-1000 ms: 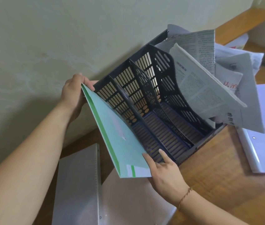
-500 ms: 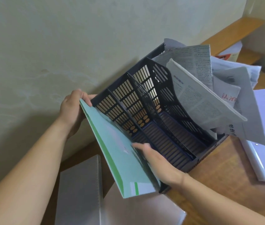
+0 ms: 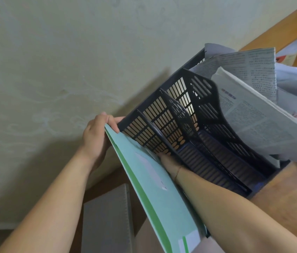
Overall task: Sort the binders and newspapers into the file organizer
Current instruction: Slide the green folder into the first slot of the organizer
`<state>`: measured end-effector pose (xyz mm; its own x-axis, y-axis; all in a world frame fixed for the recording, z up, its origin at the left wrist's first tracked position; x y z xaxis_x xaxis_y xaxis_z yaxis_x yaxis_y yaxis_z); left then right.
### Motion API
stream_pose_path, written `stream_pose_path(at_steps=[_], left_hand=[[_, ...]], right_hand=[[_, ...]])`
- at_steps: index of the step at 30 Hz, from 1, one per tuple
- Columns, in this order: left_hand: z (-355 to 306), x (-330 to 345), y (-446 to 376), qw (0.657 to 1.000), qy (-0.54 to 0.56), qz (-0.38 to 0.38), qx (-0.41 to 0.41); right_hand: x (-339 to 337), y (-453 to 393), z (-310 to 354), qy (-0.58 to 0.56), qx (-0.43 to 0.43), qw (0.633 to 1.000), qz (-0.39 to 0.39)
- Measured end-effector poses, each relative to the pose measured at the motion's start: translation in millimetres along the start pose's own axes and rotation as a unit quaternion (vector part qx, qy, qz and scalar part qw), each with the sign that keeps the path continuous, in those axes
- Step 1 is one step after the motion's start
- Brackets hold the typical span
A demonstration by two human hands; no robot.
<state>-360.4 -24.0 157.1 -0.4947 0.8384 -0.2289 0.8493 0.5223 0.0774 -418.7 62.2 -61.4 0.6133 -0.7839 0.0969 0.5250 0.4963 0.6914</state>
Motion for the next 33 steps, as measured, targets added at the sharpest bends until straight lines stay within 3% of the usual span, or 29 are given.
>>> stream_pose_path(at_steps=[10,20,23,26,30,33], left_hand=[[17.7,-10.3,-7.1,0.992,-0.117,0.025,0.028],[18.2,-5.9,0.8,0.991,-0.122,0.012,0.050],[18.4,-3.9,4.5,0.990,-0.124,-0.003,0.069],[13.2,-1.3,6.2,0.992,-0.092,-0.037,0.079],[16.2,-2.3,5.0,0.984,-0.164,-0.019,0.058],[21.2,-4.9,9.0,0.990,-0.143,-0.007,-0.017]], right_hand=[[-2.8,-3.9,-15.2,-0.066,-0.011,0.998,-0.001],[3.3,-9.4,-21.0,0.076,-0.016,0.995,-0.068],[-0.7,-1.7,-16.4,0.105,-0.056,0.991,-0.058],[-14.9,33.1,-18.8,0.160,-0.113,0.981,0.009],[-62.6,121.3,-43.1,0.285,-0.312,0.903,0.074],[-98.3,176.6,-76.6,0.290,-0.377,0.876,0.075]])
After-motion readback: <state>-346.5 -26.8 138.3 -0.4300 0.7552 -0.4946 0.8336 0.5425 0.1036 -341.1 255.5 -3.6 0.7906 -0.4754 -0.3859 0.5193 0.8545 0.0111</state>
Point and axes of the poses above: each hand's wrist, its own y-axis away from the middle knuckle, its own x-axis out of the palm, z = x × y, the point moved 1 cm from there along -y, towards the middle knuckle, and after that the axes turned 6 degrees about y, right-handed, at the moved point
